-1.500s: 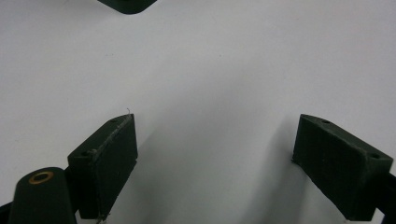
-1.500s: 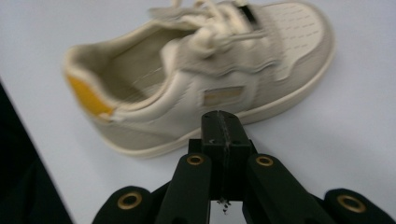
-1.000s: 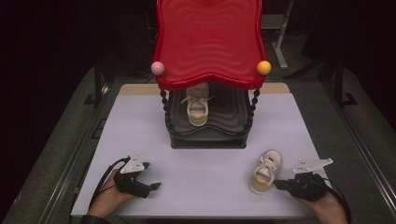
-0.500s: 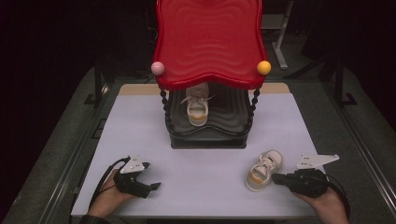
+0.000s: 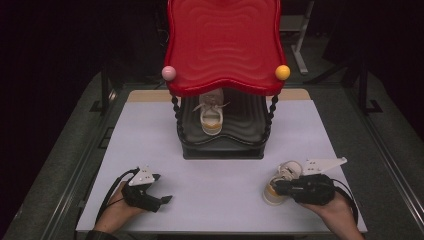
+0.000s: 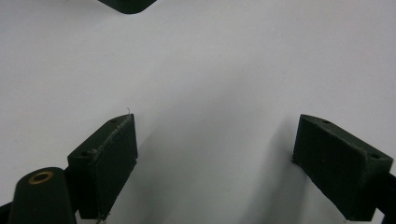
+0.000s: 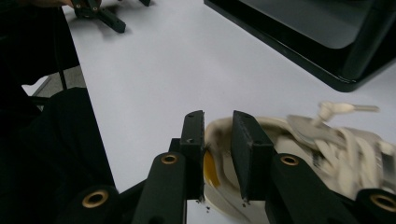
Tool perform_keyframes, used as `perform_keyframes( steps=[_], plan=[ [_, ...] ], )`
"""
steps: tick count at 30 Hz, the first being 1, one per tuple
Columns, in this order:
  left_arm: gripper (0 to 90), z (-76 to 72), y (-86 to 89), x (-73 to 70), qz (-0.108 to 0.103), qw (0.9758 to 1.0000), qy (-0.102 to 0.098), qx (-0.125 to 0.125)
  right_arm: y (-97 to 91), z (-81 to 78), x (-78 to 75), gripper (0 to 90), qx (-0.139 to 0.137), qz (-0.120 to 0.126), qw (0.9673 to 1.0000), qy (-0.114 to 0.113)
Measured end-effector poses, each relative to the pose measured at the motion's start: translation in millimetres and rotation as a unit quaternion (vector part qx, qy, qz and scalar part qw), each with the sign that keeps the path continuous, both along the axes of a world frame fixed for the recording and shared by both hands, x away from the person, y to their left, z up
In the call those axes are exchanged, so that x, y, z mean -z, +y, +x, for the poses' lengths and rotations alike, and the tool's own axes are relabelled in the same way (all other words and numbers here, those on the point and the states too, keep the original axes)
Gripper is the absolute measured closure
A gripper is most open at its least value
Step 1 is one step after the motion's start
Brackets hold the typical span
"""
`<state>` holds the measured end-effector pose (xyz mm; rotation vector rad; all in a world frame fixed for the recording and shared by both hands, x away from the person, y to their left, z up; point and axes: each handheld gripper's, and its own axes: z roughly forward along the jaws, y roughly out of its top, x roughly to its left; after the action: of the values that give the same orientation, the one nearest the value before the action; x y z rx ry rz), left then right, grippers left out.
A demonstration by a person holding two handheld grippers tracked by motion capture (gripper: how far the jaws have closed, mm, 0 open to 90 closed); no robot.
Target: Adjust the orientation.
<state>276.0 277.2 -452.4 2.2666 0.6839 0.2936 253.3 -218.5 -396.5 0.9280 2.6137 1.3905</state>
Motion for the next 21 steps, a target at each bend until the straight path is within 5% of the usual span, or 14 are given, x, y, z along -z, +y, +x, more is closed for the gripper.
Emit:
perform_keyframes(
  steps=[13,21],
  plan=[
    [13.0,0.2,0.2,-0.2,0.002,1.0000,0.000,0.001,10.7,7.4,15.6,70.2,-0.005,-0.014,0.9994,0.031],
    [13.0,0.1,0.0,-0.1,0.001,1.0000,0.000,0.000,9.2,8.1,17.2,79.3,-0.010,-0.008,0.9991,0.040]
  ],
)
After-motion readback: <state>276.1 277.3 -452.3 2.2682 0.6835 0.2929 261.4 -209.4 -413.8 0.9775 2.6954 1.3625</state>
